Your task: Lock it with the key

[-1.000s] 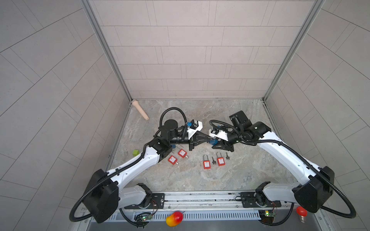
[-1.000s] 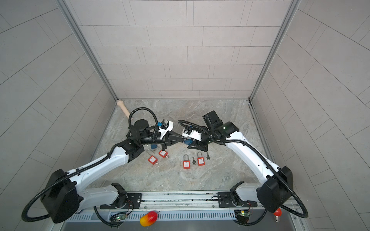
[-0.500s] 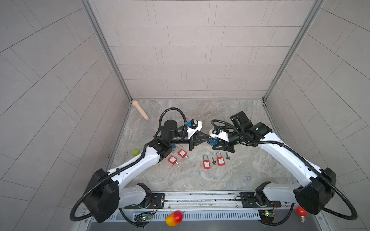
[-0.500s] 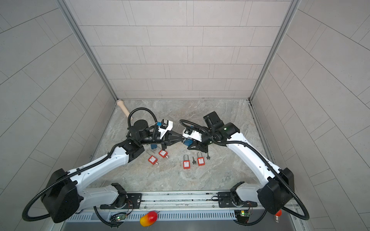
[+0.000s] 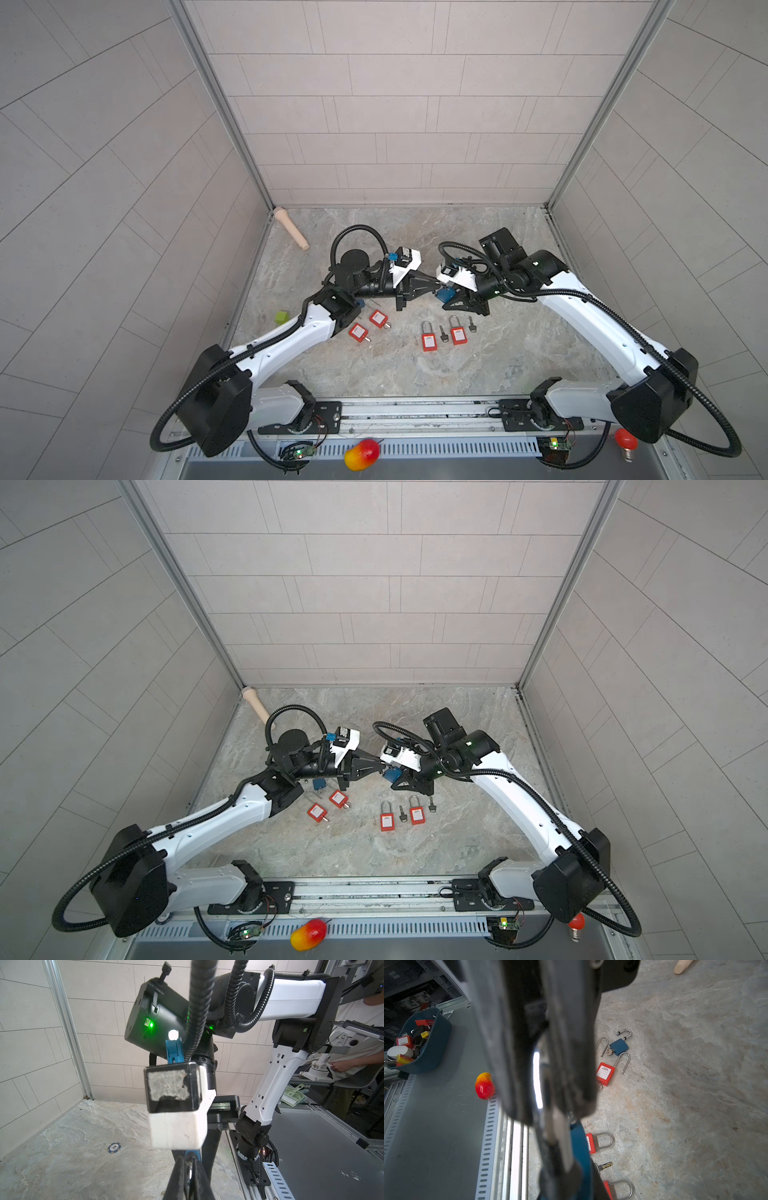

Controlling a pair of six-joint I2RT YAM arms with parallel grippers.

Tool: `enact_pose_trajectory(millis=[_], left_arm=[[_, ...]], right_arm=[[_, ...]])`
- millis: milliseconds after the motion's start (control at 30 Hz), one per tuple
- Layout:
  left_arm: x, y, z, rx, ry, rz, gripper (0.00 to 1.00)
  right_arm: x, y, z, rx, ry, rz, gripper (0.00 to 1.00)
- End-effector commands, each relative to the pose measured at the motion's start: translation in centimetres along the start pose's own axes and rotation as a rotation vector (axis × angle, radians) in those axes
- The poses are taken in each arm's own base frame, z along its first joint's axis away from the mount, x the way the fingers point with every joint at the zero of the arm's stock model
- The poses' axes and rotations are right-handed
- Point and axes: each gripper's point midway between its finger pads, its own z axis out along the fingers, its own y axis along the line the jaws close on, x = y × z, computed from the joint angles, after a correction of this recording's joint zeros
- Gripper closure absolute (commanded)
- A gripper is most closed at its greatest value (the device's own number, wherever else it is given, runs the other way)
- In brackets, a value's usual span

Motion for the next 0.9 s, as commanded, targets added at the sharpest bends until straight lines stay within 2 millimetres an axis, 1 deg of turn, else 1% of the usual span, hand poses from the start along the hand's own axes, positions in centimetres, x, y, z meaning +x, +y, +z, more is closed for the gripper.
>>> enact_pose_trajectory(millis=[0,100,200,300,533,667,867], left_arm=[[1.4,-2.3,1.4,0.088,0.018,-0.002,1.0],[1.8,-2.5,1.8,0.105,0.027,-0.014,1.0],[2.3,-2.4,2.0,0.11,0.037,-0.03,1.0],[2.4,-2.4,2.0,0.113,0.038,-0.035,1.0],[2.3,-2.3,2.2,0.114,0.047,-0.048,1.0],[2.6,-2.6,2.1,0.125,0.052,-0.027,1.0],[4.2,-3.3,2.2,0.153,0.101,-0.004,1.0]], right_arm=[[-5.4,1.5,-1.0,-0.074,-0.181,-0.11,1.0],[-6.0,1.2,-1.2,-0.057,-0.19,-0.136,1.0],[-6.2,0.2,-1.4,0.01,-0.178,-0.167,1.0],[-6.4,-0.3,-1.6,0.047,-0.178,-0.193,1.0],[-7.2,-0.4,-2.0,0.061,-0.208,-0.202,1.0],[-8.0,0.4,-2.2,0.016,-0.241,-0.186,1.0],[-9.4,0.7,-2.9,-0.025,-0.268,-0.181,1.0]])
